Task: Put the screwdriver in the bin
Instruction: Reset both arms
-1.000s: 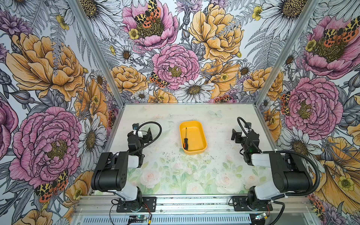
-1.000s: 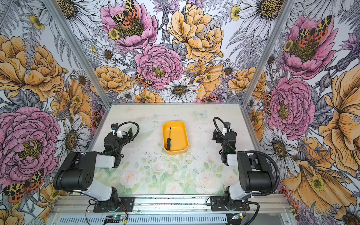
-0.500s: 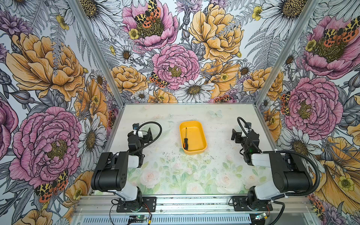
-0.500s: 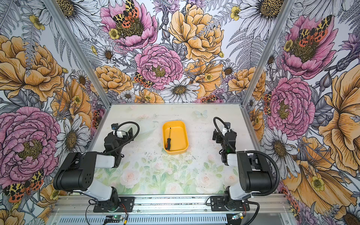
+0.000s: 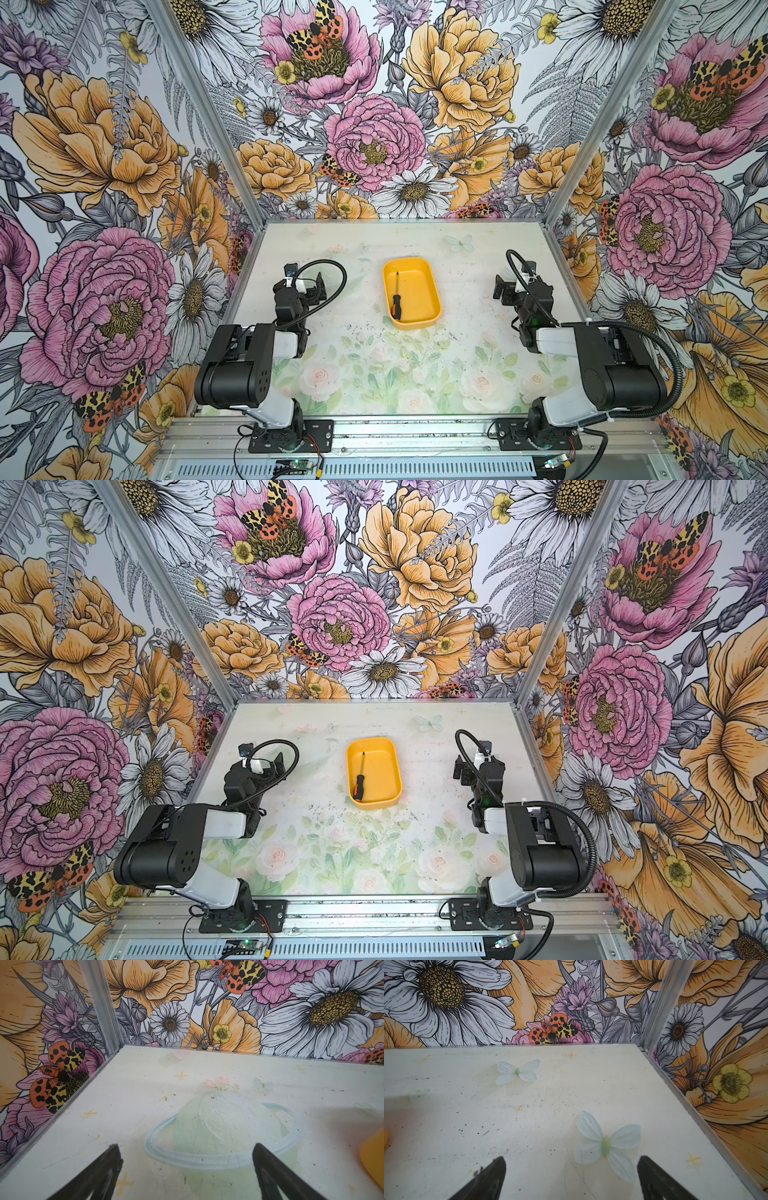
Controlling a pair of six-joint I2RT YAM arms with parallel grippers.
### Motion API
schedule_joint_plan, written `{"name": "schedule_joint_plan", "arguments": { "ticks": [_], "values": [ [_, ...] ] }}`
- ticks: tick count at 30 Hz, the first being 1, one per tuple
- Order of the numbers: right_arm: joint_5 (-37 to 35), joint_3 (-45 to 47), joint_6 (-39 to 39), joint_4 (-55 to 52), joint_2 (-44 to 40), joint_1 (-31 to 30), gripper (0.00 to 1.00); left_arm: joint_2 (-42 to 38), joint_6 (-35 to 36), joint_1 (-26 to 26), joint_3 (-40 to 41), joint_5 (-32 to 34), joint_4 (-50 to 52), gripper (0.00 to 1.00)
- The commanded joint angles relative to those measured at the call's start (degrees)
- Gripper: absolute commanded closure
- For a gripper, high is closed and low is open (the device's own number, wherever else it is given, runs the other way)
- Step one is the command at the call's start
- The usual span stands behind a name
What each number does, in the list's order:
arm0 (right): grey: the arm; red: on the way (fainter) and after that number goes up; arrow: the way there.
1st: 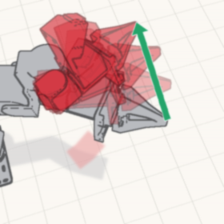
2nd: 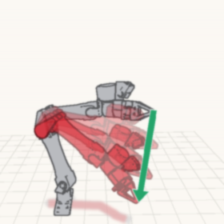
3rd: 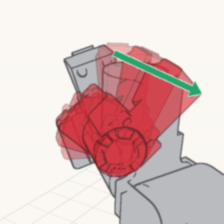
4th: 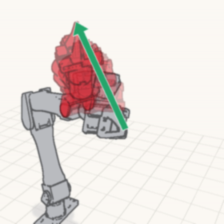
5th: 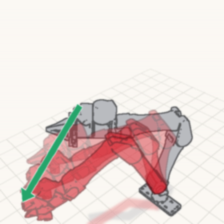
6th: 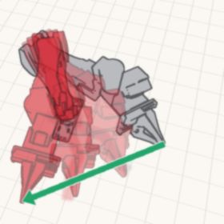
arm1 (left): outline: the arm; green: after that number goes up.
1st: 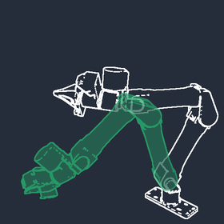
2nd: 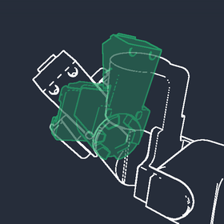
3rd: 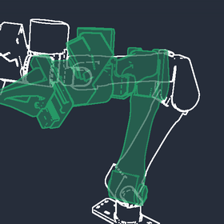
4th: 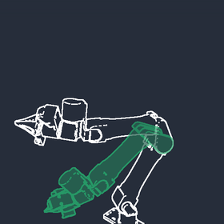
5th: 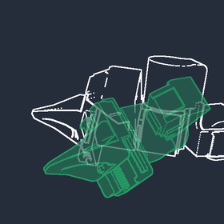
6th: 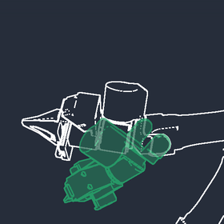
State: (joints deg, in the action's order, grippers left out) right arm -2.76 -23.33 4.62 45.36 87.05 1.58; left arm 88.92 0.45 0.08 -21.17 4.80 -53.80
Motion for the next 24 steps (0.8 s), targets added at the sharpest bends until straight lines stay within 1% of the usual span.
{"name": "schedule_joint_plan", "arguments": {
  "ticks": [1, 24],
  "values": [
    [0.38, -0.22, -0.1, 1.59, 0.58, 0.29, 0.01, -0.07, 0.82, -0.59, 0.16, 1.61, -1.24, 0.01],
    [0.31, -0.22, -0.05, 1.61, 0.56, 0.3, 0.01, -0.09, 0.92, -0.86, 0.23, 2.06, -1.56, 0.01]
  ]
}}
